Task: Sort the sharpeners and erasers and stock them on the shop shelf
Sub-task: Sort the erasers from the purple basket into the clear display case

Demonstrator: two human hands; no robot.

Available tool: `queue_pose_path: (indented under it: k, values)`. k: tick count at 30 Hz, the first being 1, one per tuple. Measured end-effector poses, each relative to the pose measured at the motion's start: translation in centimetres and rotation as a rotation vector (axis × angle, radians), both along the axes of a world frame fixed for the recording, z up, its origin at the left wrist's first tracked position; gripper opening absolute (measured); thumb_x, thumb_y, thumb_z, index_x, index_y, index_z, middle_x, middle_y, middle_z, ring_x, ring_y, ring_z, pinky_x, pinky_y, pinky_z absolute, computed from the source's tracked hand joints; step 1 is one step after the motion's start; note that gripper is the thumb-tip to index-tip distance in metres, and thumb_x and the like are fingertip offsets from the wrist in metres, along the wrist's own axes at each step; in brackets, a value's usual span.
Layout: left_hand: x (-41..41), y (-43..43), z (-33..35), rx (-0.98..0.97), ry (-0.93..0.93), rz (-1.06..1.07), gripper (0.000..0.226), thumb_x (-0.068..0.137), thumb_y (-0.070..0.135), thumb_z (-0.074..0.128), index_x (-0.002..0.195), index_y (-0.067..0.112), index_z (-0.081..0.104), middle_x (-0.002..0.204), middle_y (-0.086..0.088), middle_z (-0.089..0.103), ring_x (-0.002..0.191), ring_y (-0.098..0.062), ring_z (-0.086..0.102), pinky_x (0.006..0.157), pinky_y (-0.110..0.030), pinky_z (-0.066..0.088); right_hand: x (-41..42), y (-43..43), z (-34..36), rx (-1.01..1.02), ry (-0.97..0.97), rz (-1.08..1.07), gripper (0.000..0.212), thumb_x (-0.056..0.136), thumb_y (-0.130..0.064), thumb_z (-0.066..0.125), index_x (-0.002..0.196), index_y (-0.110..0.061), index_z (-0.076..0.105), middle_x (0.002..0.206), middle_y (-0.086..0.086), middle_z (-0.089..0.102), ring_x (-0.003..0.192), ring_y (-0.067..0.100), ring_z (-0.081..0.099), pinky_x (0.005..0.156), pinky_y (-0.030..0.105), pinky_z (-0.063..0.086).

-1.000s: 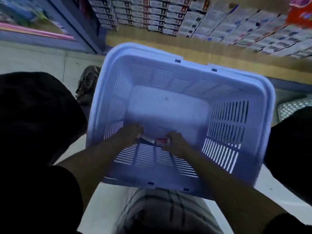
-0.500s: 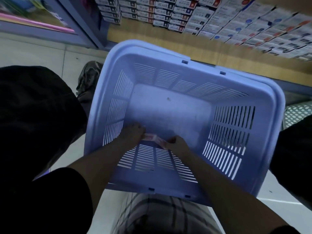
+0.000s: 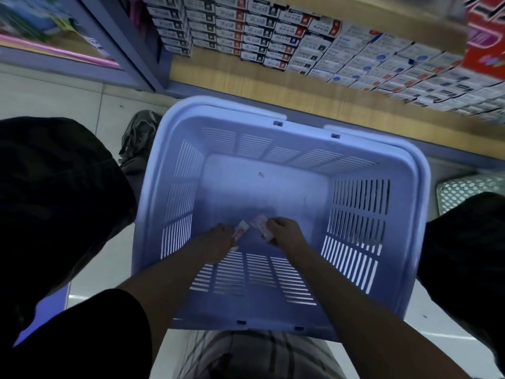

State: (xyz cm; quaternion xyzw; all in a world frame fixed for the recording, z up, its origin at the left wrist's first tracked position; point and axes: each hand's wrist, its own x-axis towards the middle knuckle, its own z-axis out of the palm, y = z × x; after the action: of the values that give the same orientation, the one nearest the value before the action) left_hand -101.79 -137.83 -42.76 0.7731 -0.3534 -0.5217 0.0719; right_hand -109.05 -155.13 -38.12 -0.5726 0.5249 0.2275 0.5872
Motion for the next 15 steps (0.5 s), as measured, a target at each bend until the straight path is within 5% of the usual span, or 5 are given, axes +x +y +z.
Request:
queue_pose_path:
  k: [2,5,10,12,15]
  values:
    - [-0.7,-0.3,0.5,-0.004,-0.044,0.003,0.04,0.097,0.03,0.04,0.112,-0.004,0.054,0.1,-0.027,0.06,0.087,-0.043,0.063,0.072,-0.042,0.052,0.0,-1.0,0.6,0.021,-0.017,-0.083,0.014,0.093,-0.001,0.049,0.087,0.0,0.061,0.071,0.015,0.055,0.061,0.021,0.053,0.045,0.018,0.045]
    - [-0.7,-1.3,1.2,0.051,0.048,0.048,0.033,0.1,0.029,0.038,0.123,0.006,0.044,0.117,-0.023,0.058,0.102,-0.038,0.06,0.084,-0.038,0.047,0.1,-1.9,2.1,0.055,-0.04,-0.146,0.011,0.095,-0.003,0.048,0.095,-0.002,0.059,0.071,0.012,0.056,0.062,0.017,0.055,0.047,0.017,0.046]
    - [1.4,-3.9,4.4,-0.054,0.378,0.514,0.024,0.091,0.028,0.051,0.08,0.016,0.034,0.089,-0.018,0.051,0.075,-0.023,0.052,0.07,-0.026,0.042,0.4,-3.3,4.8,-0.031,-0.091,-0.103,0.016,0.096,-0.011,0.047,0.096,-0.004,0.062,0.072,0.006,0.057,0.06,0.014,0.053,0.052,0.022,0.039]
    - [3.0,-5.5,7.4,-0.07,0.452,0.506,0.016,0.099,0.018,0.045,0.086,0.017,0.035,0.082,0.001,0.046,0.069,-0.006,0.046,0.058,-0.01,0.038,0.9,-4.1,6.4,-0.073,-0.156,-0.053,0.018,0.097,-0.01,0.045,0.103,-0.004,0.061,0.074,0.004,0.056,0.057,0.012,0.05,0.048,0.019,0.037]
    - [5.5,-7.6,12.1,-0.119,0.502,0.426,0.006,0.102,0.023,0.037,0.099,0.018,0.038,0.085,0.002,0.059,0.064,-0.007,0.051,0.051,-0.017,0.034,1.9,-5.5,10.0,-0.127,-0.279,-0.002,0.02,0.099,-0.01,0.044,0.108,-0.004,0.06,0.077,0.002,0.056,0.058,0.01,0.049,0.047,0.016,0.038]
